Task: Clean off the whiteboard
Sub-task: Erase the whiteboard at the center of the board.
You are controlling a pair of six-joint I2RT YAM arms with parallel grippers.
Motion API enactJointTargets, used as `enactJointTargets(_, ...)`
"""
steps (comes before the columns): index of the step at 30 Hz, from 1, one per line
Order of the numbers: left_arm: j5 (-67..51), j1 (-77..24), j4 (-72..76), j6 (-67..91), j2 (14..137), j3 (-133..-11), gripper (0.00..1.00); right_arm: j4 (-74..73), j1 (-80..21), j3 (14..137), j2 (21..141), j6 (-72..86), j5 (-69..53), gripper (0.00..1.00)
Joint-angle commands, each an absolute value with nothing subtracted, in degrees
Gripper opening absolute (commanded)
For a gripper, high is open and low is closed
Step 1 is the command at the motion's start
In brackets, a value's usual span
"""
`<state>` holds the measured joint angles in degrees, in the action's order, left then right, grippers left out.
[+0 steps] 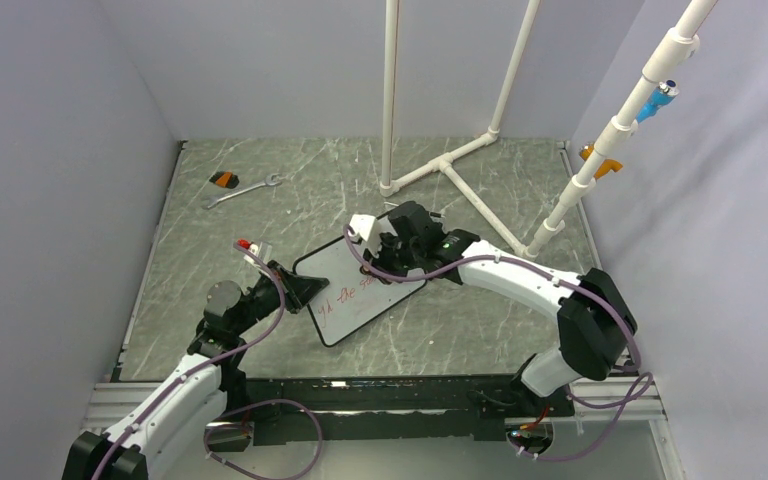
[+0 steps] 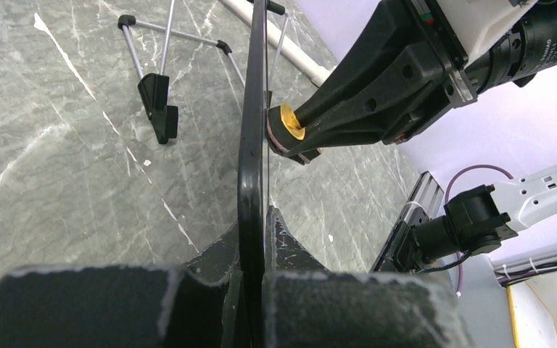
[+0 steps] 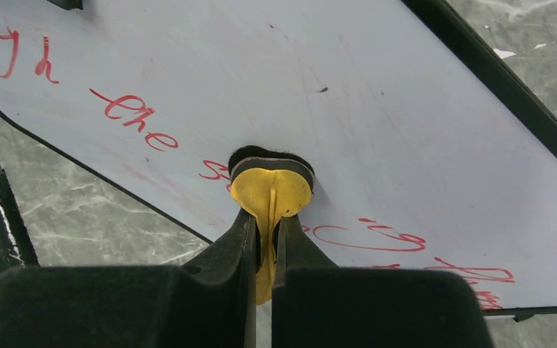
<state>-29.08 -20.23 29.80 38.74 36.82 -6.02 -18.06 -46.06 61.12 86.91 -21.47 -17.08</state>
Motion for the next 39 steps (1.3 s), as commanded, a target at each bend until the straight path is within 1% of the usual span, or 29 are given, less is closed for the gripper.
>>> enactJointTargets(1,-37.6,-21.1,33.8,38.6,36.3,-6.0,0.00,-15.0,-43.9,62.3,86.5,-19.8,-13.8,0.00)
enactJointTargets(5,-38.0,-21.2,33.5,38.4,36.5,-6.2,0.00,-11.0,-39.7,60.7,84.7,-17.7,-5.9,0.00)
enactJointTargets(7,-38.0,-21.2,33.5,38.3,36.5,-6.2,0.00,-10.7,-38.5,60.3,84.1,-17.7,-5.2,0.00)
enactJointTargets(11,-38.5,-21.2,33.7,38.3,37.0,-6.4,0.00,-12.4,-38.6,60.3,84.1,-18.9,-10.9,0.00)
enactJointTargets(15,-38.7,-21.2,34.8,38.8,37.3,-6.2,0.00,-16.2,-42.2,61.1,84.5,-22.2,-20.6,0.00)
enactJointTargets(17,-38.6,-21.2,34.7,38.9,37.2,-6.1,0.00,-17.2,-43.9,61.5,85.0,-22.9,-22.5,0.00)
enactJointTargets(20,-38.7,-21.2,34.6,39.1,37.1,-6.1,0.00,-15.5,-44.6,61.9,85.5,-21.1,-18.4,0.00)
enactJointTargets(22,-38.8,-21.2,34.6,39.1,37.0,-6.0,0.00,-12.9,-43.8,61.2,85.3,-18.9,-10.5,0.00)
enactJointTargets(24,-38.9,-21.2,34.6,39.0,37.0,-5.9,0.00,-11.0,-41.8,60.7,85.0,-17.3,-5.8,0.00)
enactJointTargets(27,-39.3,-21.2,34.6,38.7,37.3,-6.0,0.00,-9.6,-39.4,59.8,84.4,-17.2,-2.5,0.00)
enactJointTargets(29,-39.5,-21.1,34.6,38.5,37.6,-6.2,0.00,-10.5,-39.1,59.7,84.6,-18.8,-3.3,0.00)
enactJointTargets(31,-39.5,-21.2,34.5,38.4,37.8,-6.2,0.00,-13.1,-39.4,59.9,85.5,-20.9,-8.0,0.00)
enactJointTargets(35,-39.3,-21.2,34.1,38.4,37.2,-6.1,0.00,-19.9,-44.2,61.1,87.8,-28.3,-15.9,0.00)
enactJointTargets(39,-39.1,-21.2,32.9,38.3,35.9,-6.1,0.00,-21.4,-47.1,62.0,89.2,-30.0,-16.2,0.00)
